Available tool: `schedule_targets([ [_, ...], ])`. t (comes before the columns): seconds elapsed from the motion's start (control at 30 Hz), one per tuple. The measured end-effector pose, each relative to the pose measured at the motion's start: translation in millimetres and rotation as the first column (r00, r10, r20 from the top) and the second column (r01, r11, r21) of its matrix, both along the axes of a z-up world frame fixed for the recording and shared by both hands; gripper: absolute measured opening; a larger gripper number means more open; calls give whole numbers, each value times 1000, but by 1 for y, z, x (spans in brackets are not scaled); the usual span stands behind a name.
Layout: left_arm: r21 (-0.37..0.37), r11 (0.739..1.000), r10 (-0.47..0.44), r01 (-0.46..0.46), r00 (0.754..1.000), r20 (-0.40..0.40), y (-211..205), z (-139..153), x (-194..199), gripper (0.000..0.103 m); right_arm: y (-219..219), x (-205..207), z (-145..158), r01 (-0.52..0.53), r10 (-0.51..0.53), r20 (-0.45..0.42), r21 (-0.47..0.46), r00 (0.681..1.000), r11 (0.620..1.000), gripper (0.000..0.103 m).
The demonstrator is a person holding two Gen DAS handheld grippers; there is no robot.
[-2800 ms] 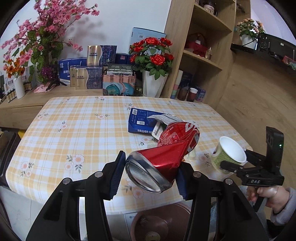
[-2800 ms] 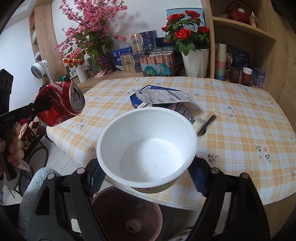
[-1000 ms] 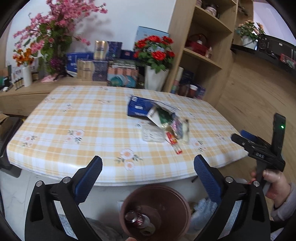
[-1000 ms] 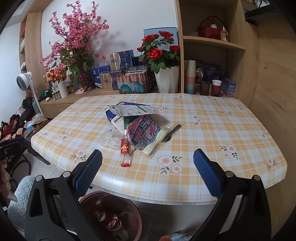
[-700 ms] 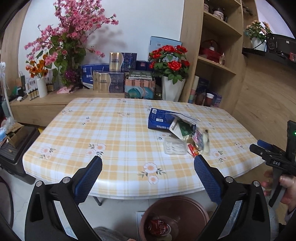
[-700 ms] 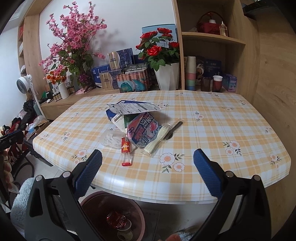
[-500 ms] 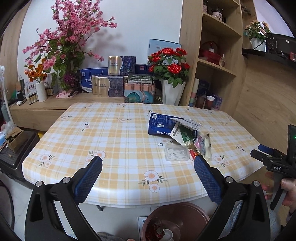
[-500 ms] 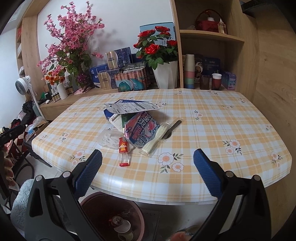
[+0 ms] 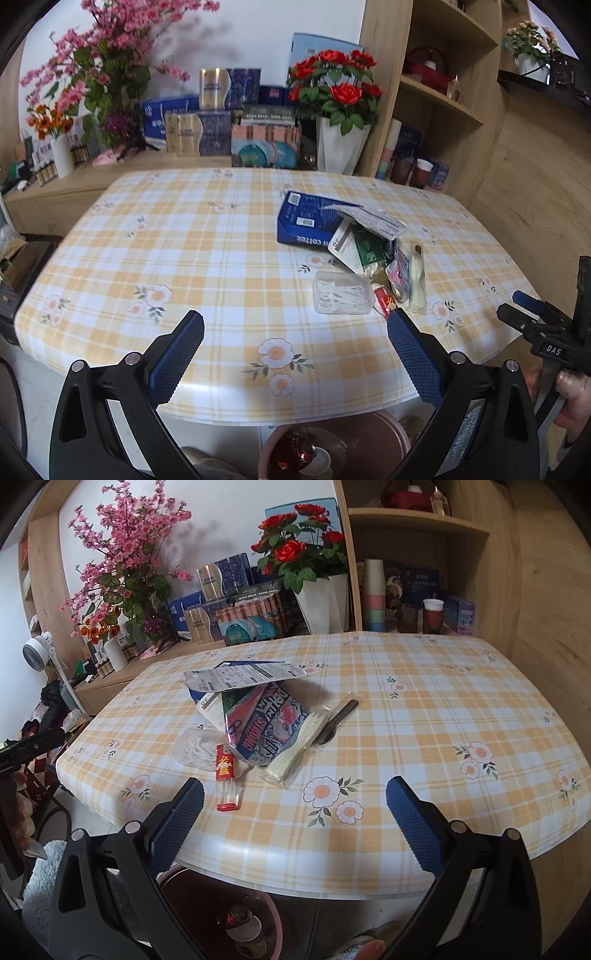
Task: Collect trash
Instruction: 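Grasp the clear plastic floss box with the left tool, then lift the floss box with the left tool while the right tool grasps the white wrapped stick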
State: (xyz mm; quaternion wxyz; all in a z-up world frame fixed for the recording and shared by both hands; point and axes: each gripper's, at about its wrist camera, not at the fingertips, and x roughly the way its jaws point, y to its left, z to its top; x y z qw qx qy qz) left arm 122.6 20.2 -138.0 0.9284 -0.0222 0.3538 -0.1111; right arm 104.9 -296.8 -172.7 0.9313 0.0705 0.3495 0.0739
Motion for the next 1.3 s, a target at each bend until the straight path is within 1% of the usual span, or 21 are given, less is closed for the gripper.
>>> schedule_targets([
  [0.1,14,1000,-28,28,999,-43,-18,-17,22,97,-3,11,-9,26,-27,-17,-26,999,999,97],
  [0.23,21,997,-74,77,991,-114,-45,-45,55,97,-10,25,-19,45,-46,-40,-26,998,999,97],
  [0.3,19,996,-85,89,984,-155,-57,-61,71,97,-13,32,-23,50,-52,-52,-32,997,998,97],
  [0.4,13,995,-92,96,978,-187,-69,-78,85,97,-17,41,-30,56,-58,-70,-39,996,998,97],
  [0.5,47,992,-104,115,975,-198,-83,-94,98,97,-21,49,-36,60,-63,-88,-41,994,997,97],
  [0.57,83,989,-100,120,972,-213,-90,-105,107,97,-23,53,-38,60,-63,-94,-41,994,997,97],
  [0.67,81,990,-90,112,968,-235,-90,-114,120,97,-24,60,-41,54,-59,-104,-48,993,997,97],
  [0.83,88,990,-83,106,968,-235,-91,-116,135,97,-21,73,-47,48,-53,-126,-38,991,998,97],
  [0.9,81,991,-86,109,966,-245,-90,-117,139,96,-18,78,-48,45,-50,-131,-37,990,998,97],
  [0.93,67,990,-101,122,962,-252,-88,-116,141,89,-17,80,-49,48,-52,-130,-30,990,998,97],
  [0.97,66,989,-116,135,963,-243,-86,-114,140,79,-17,83,-49,54,-55,-127,-15,990,998,97],
  [1.0,79,987,-118,141,963,-244,-85,-114,141,79,-16,86,-50,57,-57,-126,0,990,998,97],
  [1.07,71,987,-119,141,960,-255,-77,-113,139,79,-14,93,-51,59,-57,-134,11,989,998,97],
  [1.1,72,988,-112,135,960,-257,-74,-113,139,79,-10,97,-51,55,-53,-133,17,990,998,96],
  [1.13,75,990,-97,120,962,-257,-68,-113,138,79,-8,100,-51,49,-45,-130,23,990,999,86],
  [1.17,75,991,-85,107,963,-256,-62,-113,137,79,-4,105,-51,40,-36,-135,25,990,999,80],
  [1.2,74,993,-72,94,965,-254,-56,-113,135,79,2,111,-53,31,-28,-147,24,989,999,76],
  [1.27,84,994,-45,67,969,-244,-44,-113,131,79,11,119,-57,19,-14,-158,26,987,999,69],
  [1.3,87,994,-39,62,970,-240,-42,-113,129,79,15,124,-59,13,-9,-167,22,986,1000,62],
])
